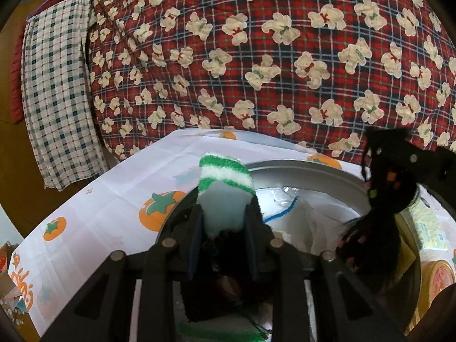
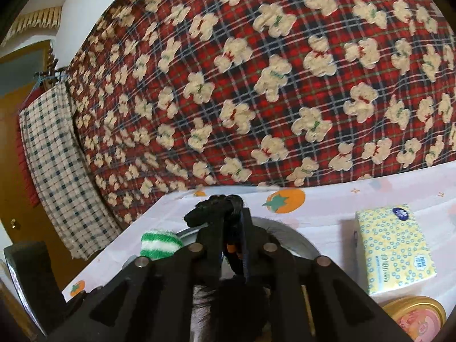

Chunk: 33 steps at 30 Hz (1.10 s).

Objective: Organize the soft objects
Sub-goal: 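Lower both items into the tin and open both grippers, then withdraw both grippers up and away from the tin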

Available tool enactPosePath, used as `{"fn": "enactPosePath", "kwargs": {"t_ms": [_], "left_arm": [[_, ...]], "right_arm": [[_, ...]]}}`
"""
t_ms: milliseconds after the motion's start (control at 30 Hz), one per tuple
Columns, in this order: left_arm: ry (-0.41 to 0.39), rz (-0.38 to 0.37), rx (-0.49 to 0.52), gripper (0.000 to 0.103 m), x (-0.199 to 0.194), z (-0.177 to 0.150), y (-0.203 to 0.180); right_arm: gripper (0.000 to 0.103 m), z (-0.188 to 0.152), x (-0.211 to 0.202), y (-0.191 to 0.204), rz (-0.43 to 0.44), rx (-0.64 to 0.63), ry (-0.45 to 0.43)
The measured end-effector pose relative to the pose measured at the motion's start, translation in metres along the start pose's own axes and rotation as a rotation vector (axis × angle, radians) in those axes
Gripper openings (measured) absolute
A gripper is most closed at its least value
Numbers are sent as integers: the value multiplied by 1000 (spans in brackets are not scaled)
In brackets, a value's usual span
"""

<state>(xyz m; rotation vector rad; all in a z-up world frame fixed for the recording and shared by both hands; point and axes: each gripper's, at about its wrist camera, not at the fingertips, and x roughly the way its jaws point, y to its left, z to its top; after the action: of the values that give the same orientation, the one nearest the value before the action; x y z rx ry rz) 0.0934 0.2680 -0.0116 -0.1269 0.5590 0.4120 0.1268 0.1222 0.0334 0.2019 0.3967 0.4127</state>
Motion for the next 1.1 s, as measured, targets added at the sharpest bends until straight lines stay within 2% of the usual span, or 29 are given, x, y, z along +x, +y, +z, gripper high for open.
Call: {"fn": "enactPosePath", "kwargs": {"t_ms": [33,67,100,133,200,400,700,800,967,1100], "left_arm": [[8,8,1,40,-1,1,0],[10,8,1,47,-2,1,-1],[12,8,3,66,-3,1,-1],[2,1,-2,84,-3,1,0],[-37,7,-16,103,-9,0,0],[-88,58,8,102,-17,-4,-5],[-223,100,13,103,-33,-10,-8],[-249,74,-27,103,-37,-11,-2],[-243,-25,-161,103,-43,-14,19],[-227,-66,-193,103,-43,-20,23]], "right_arm": [[44,0,2,1,10,-6,13],[71,0,4,2,18,-9,27],[81,-1,6,3,27,-10,42],[85,-2,7,3,30,-9,49],[85,-4,5,3,31,0,38],[85,-4,-21,4,-13,-25,-86],[86,-10,-34,-18,-86,42,-131],[86,-13,-38,-23,-92,61,-133],[86,-20,-44,-25,-106,50,-133],[86,-25,-50,-20,-127,1,-159]]}}
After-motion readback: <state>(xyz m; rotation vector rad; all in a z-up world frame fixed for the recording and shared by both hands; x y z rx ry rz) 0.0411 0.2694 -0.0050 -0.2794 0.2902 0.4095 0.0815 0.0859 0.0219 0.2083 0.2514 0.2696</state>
